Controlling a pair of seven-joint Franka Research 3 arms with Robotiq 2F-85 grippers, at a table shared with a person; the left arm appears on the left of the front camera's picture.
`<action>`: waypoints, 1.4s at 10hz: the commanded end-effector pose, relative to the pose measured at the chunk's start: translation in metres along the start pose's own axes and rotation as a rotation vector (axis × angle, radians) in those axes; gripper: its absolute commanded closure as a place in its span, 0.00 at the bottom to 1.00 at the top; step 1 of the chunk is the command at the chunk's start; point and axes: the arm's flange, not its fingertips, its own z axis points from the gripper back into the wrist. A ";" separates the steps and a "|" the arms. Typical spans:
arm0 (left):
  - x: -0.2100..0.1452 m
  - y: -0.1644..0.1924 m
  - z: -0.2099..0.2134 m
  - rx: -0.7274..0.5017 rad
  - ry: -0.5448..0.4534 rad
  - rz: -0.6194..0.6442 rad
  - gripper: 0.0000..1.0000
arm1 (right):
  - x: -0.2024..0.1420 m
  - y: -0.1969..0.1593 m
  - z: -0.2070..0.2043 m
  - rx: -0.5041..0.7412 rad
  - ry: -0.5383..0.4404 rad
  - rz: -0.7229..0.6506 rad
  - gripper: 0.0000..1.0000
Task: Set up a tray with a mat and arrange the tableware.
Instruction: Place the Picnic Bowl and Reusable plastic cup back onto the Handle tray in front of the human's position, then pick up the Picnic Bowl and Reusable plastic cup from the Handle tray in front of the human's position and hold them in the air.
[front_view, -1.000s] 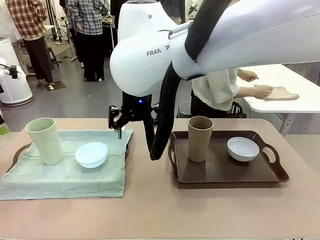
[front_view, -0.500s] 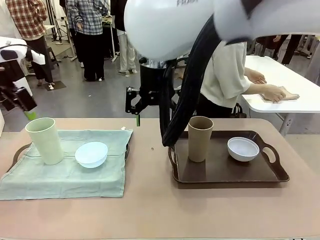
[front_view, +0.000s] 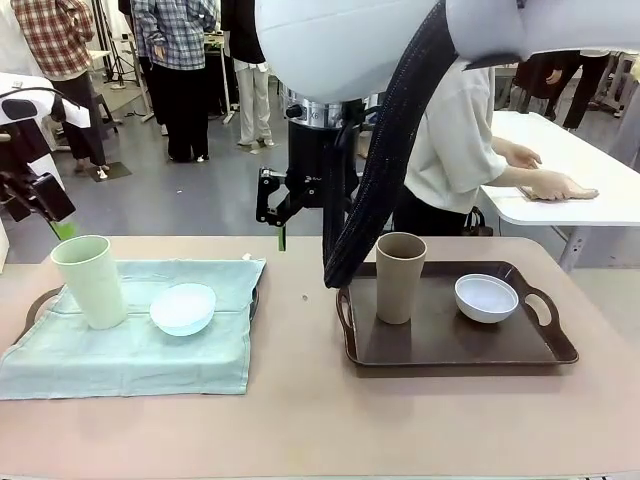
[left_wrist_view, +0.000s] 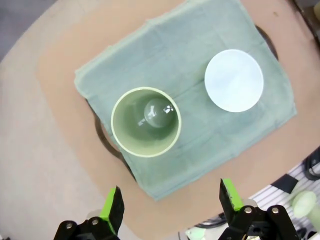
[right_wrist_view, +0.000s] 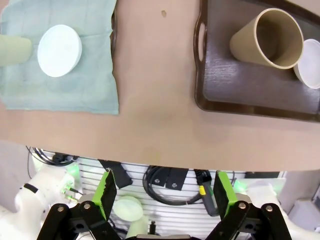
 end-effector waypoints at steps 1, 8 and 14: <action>-0.002 0.002 0.000 0.007 0.015 -0.021 0.00 | 0.003 0.002 -0.001 0.000 -0.013 0.009 0.00; 0.000 0.000 0.000 0.000 0.000 0.000 0.00 | -0.006 -0.023 -0.010 0.006 0.019 -0.044 0.00; -0.044 0.030 0.026 -0.158 0.114 0.348 0.00 | -0.092 -0.243 -0.005 0.246 0.012 -0.263 0.00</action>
